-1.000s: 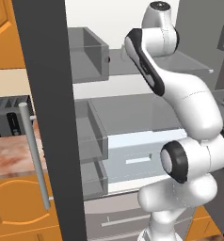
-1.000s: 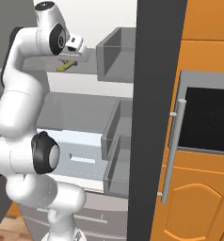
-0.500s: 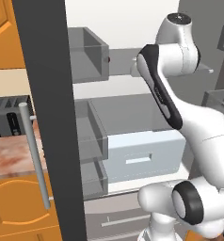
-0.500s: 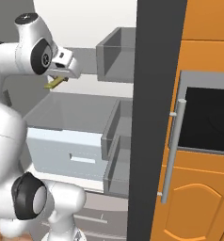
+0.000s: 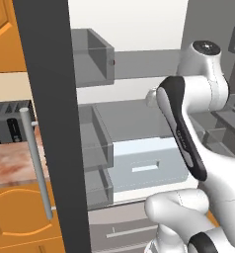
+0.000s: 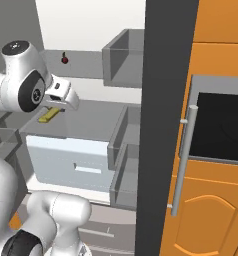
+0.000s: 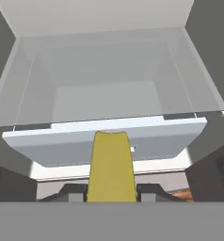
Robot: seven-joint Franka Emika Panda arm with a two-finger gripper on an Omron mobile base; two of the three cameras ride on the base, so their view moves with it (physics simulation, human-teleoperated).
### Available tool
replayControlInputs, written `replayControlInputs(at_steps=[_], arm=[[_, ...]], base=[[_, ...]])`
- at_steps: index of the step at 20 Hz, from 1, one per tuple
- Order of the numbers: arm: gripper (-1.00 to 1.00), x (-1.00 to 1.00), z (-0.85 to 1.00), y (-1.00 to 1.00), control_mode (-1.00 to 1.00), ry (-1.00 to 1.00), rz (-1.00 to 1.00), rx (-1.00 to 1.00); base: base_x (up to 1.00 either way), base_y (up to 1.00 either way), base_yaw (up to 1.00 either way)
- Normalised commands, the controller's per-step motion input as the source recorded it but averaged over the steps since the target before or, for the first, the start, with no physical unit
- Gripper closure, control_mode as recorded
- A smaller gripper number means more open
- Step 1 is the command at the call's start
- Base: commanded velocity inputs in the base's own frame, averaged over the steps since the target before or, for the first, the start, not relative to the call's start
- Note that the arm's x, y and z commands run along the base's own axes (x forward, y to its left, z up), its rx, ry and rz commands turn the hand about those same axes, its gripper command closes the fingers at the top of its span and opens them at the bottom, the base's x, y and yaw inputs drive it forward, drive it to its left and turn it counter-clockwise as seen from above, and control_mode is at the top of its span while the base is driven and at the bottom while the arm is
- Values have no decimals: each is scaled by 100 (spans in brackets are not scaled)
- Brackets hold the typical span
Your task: Retrieve the butter from the fridge and place it on a plate on the dining table. Then retrieve the butter knife by the fridge and place it near the plate.
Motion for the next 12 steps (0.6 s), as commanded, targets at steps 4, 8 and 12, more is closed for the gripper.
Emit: replayControlInputs(at_steps=[4,8,12], arm=[[100,-10,-60,0,-100,2,0,-2],[100,-21,-60,0,-100,2,0,0],[100,-37,-48,-6,-100,11,0,0]], base=[[0,0,0],[0,0,0],[0,0,0]])
